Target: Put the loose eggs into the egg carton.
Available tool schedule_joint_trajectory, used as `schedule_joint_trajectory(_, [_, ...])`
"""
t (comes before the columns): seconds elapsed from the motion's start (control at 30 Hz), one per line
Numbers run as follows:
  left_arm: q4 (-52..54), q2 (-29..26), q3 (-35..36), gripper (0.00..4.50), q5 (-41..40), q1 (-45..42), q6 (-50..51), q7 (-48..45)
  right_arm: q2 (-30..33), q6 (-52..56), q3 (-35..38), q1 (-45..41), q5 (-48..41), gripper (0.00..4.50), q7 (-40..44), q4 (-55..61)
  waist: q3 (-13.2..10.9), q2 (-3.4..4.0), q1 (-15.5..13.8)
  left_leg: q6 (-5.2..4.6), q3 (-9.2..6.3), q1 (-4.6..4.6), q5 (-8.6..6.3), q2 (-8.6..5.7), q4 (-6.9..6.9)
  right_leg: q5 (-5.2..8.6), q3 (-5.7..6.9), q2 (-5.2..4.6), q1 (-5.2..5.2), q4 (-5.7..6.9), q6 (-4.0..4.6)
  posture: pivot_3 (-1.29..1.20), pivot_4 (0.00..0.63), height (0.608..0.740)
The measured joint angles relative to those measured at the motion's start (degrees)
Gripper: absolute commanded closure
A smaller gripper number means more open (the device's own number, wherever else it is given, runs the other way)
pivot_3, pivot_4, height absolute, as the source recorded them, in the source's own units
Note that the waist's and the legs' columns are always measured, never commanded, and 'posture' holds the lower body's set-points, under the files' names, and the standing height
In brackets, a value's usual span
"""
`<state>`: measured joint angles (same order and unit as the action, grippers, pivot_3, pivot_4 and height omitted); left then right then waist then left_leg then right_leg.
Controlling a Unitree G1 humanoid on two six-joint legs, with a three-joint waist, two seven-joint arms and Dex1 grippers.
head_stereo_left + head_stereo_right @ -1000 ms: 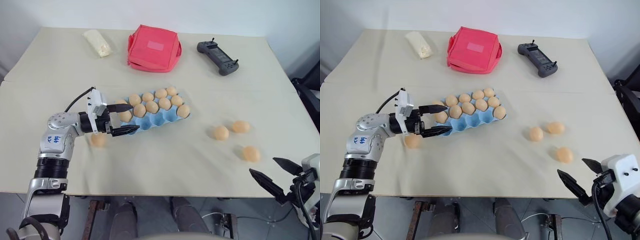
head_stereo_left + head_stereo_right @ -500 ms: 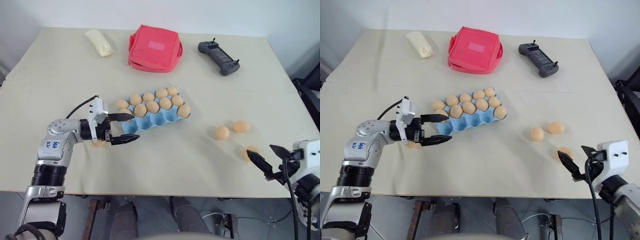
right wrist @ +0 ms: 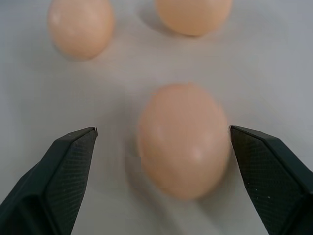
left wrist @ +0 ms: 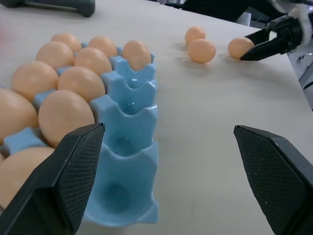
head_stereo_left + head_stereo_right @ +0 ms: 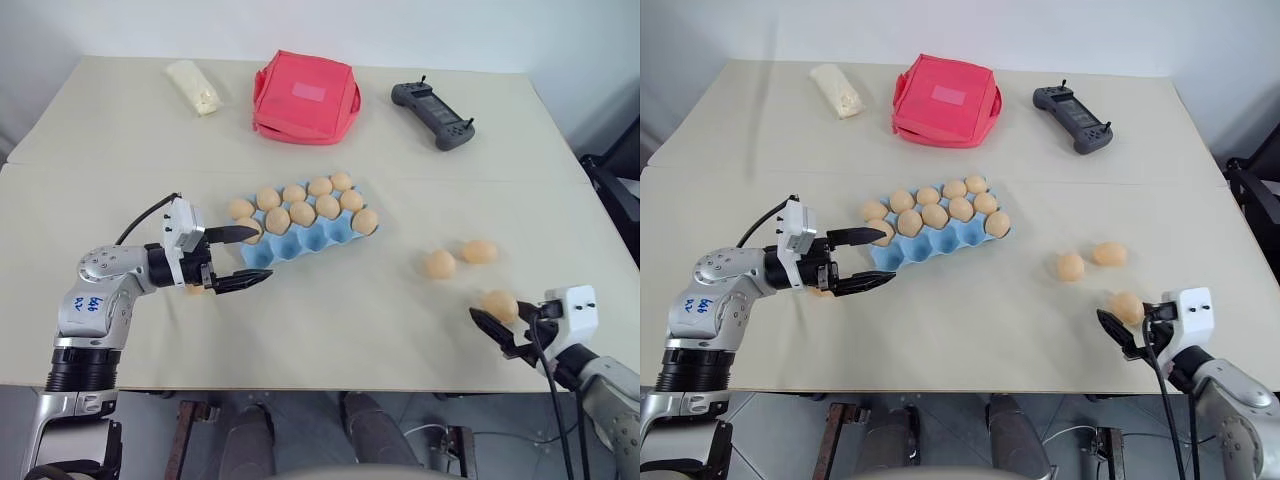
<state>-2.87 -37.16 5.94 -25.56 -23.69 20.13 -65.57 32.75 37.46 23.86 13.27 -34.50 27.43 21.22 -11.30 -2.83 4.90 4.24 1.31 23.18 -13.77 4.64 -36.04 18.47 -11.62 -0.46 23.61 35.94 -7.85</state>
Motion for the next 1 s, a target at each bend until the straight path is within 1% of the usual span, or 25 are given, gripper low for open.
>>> schedule_joint_trajectory(0.03, [0.0,0.0,0.0,0.0,0.0,0.0,0.0,0.1,-0.2,-0.3,-0.4,-0.7,0.3,0.61,0.0,-0.5,0.0,0.0,0.0,0.0,0.0,0.0,0.0,0.0,0.0,0.0,0.0,0.0,0.0,-0.01,0.0,0.0,0.15,0.74])
schedule_joint_trajectory(0.1, [0.0,0.0,0.0,0.0,0.0,0.0,0.0,0.2,-0.6,-1.1,-0.8,-1.3,0.6,1.27,0.0,-1.2,0.0,0.0,0.0,0.0,0.0,0.0,0.0,0.0,0.02,0.0,0.0,0.0,0.0,-0.01,0.0,0.0,0.15,0.74])
schedule_joint_trajectory(0.13, [0.0,0.0,0.0,0.0,0.0,0.0,0.0,0.3,-0.7,-1.2,-0.9,-1.3,0.7,1.72,0.0,-1.3,0.0,0.0,0.0,0.0,0.0,0.0,0.0,0.0,0.04,0.01,0.01,0.0,0.01,-0.01,0.01,0.0,0.15,0.74])
schedule_joint_trajectory(0.17, [0.0,0.0,0.0,0.0,0.0,0.0,0.0,0.4,-0.7,-1.3,-0.9,-1.3,0.8,2.0,0.0,-1.3,0.0,0.0,0.0,0.0,0.0,0.01,0.0,0.0,0.05,0.01,0.01,0.0,0.01,-0.01,0.01,0.0,0.15,0.74])
schedule_joint_trajectory(0.2, [0.0,0.0,0.0,0.0,0.0,0.0,0.0,0.4,-0.7,-1.3,-0.9,-1.2,0.8,2.39,0.0,-1.3,0.0,0.0,-0.1,0.01,0.0,0.01,-0.01,0.0,0.05,0.01,0.01,0.0,0.01,-0.01,0.01,0.0,0.15,0.74])
schedule_joint_trajectory(0.23, [0.0,0.0,0.0,0.0,0.0,0.0,0.0,0.4,-0.7,-1.4,-0.9,-1.1,0.8,2.63,0.0,-1.2,0.0,0.0,-0.1,0.01,0.0,0.01,-0.01,0.0,0.05,0.01,0.01,0.0,0.01,-0.01,0.01,0.0,0.15,0.74])
schedule_joint_trajectory(0.27, [0.0,0.0,0.0,0.0,0.0,0.0,0.0,0.4,-0.7,-1.4,-0.9,-0.8,0.8,2.76,0.0,-0.9,0.0,0.0,-0.1,0.01,0.0,0.01,-0.01,0.0,0.06,0.01,0.01,0.0,0.01,-0.01,0.01,0.0,0.15,0.74])
schedule_joint_trajectory(0.4, [0.0,0.0,0.0,0.0,0.0,0.0,-0.1,0.4,-0.4,0.0,-0.1,1.3,0.0,2.8,-0.4,3.5,0.0,0.01,-0.1,0.01,0.0,0.01,-0.01,0.0,0.04,0.01,0.0,0.0,0.01,0.0,0.0,0.0,0.15,0.74])
schedule_joint_trajectory(0.5, [0.0,0.0,0.0,0.0,0.0,0.0,-0.3,0.4,2.3,3.2,3.0,0.4,-3.3,2.8,-1.0,10.4,0.0,0.03,0.1,0.01,0.01,-0.01,0.0,0.01,0.0,-0.02,-0.02,0.01,0.0,0.01,-0.04,0.0,0.15,0.74])
schedule_joint_trajectory(0.57, [0.0,0.0,0.1,0.0,0.0,0.0,-0.3,0.5,4.0,5.8,3.9,-2.7,-6.5,2.8,-1.8,13.6,0.0,0.03,0.3,-0.02,0.01,-0.02,0.03,0.02,-0.02,-0.04,-0.02,0.03,0.0,0.01,-0.03,0.0,0.15,0.74])
schedule_joint_trajectory(0.63, [0.4,0.2,0.4,0.0,-0.1,0.3,-0.3,0.9,5.5,9.2,2.8,-9.4,-10.5,2.8,-2.9,16.1,0.0,0.02,0.7,-0.06,0.01,-0.02,0.09,0.01,-0.01,-0.09,-0.05,0.02,-0.01,0.0,-0.04,0.0,0.15,0.74])
schedule_joint_trajectory(0.7, [1.0,0.3,0.9,0.0,-0.2,1.1,-0.3,1.5,6.3,11.7,-0.6,-16.9,-12.2,2.8,-3.7,16.3,0.0,0.02,1.0,-0.1,0.01,-0.01,0.13,0.01,-0.01,-0.13,-0.05,0.01,-0.01,-0.02,-0.03,0.0,0.15,0.74])
schedule_joint_trajectory(0.77, [2.1,0.6,1.3,0.0,-0.3,2.2,-0.3,2.3,6.1,13.4,-5.9,-23.8,-12.5,2.8,-4.0,14.7,0.0,0.01,1.4,-0.11,0.01,0.01,0.13,0.01,0.02,-0.13,-0.05,0.0,0.01,-0.04,-0.02,0.0,0.15,0.74])
schedule_joint_trajectory(0.83, [3.6,0.7,2.2,0.0,-0.7,3.5,-0.3,3.7,3.2,14.0,-13.1,-31.6,-11.2,2.8,-3.6,10.4,0.0,0.0,1.7,-0.1,0.01,0.02,0.12,0.02,0.06,-0.12,-0.05,0.0,0.05,-0.05,0.0,0.0,0.15,0.74])
schedule_joint_trajectory(0.93, [5.9,0.8,2.9,0.0,-1.3,5.0,-0.3,5.3,0.2,13.1,-20.7,-37.3,-8.1,2.8,-2.3,4.3,0.0,0.0,1.5,-0.07,-0.02,0.05,0.09,0.02,0.16,-0.15,0.02,0.0,0.11,0.02,-0.06,0.0,0.15,0.74])
schedule_joint_trajectory(1.0, [7.1,0.7,3.9,0.0,-1.3,6.7,-0.3,6.4,-2.0,10.9,-24.6,-40.3,-4.8,2.8,-1.1,-0.6,0.0,0.01,1.4,-0.02,-0.01,0.09,0.01,0.02,0.17,-0.49,0.04,-0.01,0.13,0.01,-0.78,0.0,0.15,0.74])
